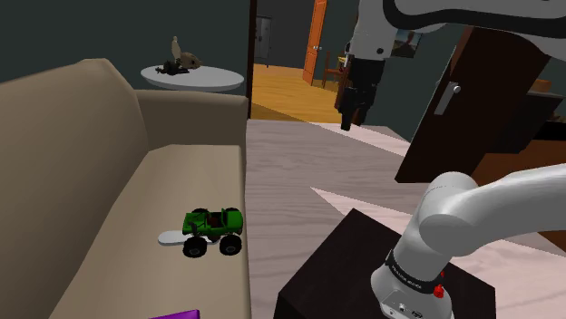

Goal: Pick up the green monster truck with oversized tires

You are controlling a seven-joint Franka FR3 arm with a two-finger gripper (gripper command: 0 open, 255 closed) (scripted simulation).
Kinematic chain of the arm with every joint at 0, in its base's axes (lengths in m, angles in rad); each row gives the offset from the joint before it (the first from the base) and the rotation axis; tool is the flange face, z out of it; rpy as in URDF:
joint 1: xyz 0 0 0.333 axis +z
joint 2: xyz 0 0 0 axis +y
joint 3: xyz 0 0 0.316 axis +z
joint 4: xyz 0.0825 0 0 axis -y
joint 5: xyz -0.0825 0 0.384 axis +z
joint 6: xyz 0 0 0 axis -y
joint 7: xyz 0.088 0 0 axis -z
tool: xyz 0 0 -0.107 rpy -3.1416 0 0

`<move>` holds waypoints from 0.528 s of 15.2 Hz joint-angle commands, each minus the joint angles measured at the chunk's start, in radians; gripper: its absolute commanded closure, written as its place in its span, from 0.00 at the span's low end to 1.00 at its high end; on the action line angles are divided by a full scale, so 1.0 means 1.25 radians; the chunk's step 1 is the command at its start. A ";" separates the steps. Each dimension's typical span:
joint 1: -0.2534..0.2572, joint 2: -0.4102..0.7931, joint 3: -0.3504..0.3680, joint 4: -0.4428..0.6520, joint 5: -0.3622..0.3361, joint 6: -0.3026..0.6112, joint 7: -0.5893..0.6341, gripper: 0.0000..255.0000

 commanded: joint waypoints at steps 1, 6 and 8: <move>0.000 0.000 0.000 0.000 0.000 0.000 0.000 0.00; 0.012 0.110 0.041 -0.014 0.024 0.111 0.045 0.00; 0.016 0.160 0.057 -0.012 0.031 0.154 0.063 0.00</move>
